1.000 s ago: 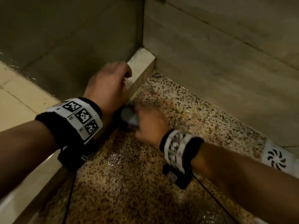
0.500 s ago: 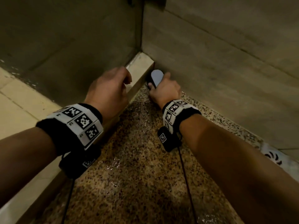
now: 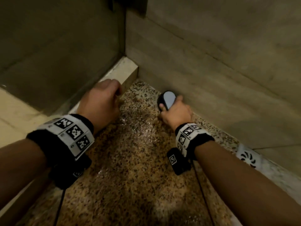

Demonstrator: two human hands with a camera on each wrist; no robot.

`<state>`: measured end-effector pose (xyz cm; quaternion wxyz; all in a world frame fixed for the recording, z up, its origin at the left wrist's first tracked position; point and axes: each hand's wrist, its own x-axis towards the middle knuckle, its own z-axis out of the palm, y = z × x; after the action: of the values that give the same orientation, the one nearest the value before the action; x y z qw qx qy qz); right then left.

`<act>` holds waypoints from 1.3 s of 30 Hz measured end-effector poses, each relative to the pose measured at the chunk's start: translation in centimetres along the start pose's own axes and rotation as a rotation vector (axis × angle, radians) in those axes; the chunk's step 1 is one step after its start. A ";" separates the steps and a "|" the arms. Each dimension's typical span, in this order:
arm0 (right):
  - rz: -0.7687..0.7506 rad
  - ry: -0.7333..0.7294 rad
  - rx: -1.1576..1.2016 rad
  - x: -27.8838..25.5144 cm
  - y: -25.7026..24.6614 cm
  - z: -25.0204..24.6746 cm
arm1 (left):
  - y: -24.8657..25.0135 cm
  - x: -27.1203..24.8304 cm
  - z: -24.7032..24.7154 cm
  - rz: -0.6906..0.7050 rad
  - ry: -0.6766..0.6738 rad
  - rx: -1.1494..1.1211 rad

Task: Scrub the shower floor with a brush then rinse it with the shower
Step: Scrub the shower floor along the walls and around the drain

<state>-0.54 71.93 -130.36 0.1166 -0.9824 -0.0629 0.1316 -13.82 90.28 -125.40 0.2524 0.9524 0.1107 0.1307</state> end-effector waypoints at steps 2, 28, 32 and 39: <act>-0.048 -0.023 -0.055 0.8 -1.7 0.3 | 0.4 0.3 0.1 -0.010 0.001 -0.006; -0.048 -0.039 0.024 0.5 2.0 -0.3 | 6.7 1.4 2.0 0.001 -0.044 0.047; 0.007 -0.026 0.015 -0.1 5.2 -0.8 | 8.3 1.4 2.1 0.036 -0.057 0.040; 0.110 0.015 0.015 -1.0 7.1 -0.9 | 5.9 0.8 -0.5 0.034 -0.012 0.064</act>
<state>-0.62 64.75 -131.05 0.1172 -0.9844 -0.0068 0.1309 -12.34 85.73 -121.86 0.2204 0.9624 0.0973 0.1257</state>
